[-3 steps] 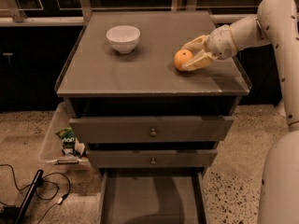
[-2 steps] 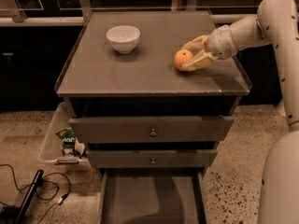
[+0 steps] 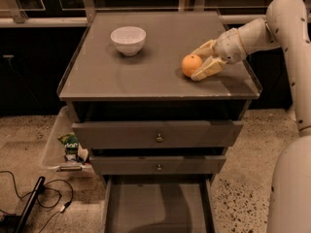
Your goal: Pick orange from bottom drawer and place on counter
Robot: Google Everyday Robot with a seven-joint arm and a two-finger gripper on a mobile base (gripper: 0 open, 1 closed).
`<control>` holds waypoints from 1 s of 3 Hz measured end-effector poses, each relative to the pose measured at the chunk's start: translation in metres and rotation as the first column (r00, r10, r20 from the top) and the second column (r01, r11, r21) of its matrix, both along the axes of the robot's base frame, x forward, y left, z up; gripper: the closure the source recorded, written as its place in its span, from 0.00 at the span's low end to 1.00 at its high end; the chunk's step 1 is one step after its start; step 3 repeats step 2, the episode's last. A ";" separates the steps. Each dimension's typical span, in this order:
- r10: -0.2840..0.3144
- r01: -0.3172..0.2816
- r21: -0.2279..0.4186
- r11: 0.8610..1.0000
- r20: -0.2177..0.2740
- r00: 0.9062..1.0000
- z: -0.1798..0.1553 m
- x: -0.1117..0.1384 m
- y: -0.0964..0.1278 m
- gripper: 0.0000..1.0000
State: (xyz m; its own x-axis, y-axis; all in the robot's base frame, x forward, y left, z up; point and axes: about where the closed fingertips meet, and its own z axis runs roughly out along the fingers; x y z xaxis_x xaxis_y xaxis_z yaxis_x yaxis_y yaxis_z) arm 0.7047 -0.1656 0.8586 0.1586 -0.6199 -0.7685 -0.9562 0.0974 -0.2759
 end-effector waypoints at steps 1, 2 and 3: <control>0.000 0.000 0.000 1.000 0.000 1.000 0.000 0.000 0.000 0.00; 0.000 0.000 0.000 1.000 0.000 1.000 0.000 0.000 0.000 0.00; 0.000 0.000 0.000 1.000 0.000 1.000 0.000 0.000 0.000 0.00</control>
Offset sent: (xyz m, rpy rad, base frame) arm 0.0000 0.0000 0.0000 0.0000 0.0000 0.0000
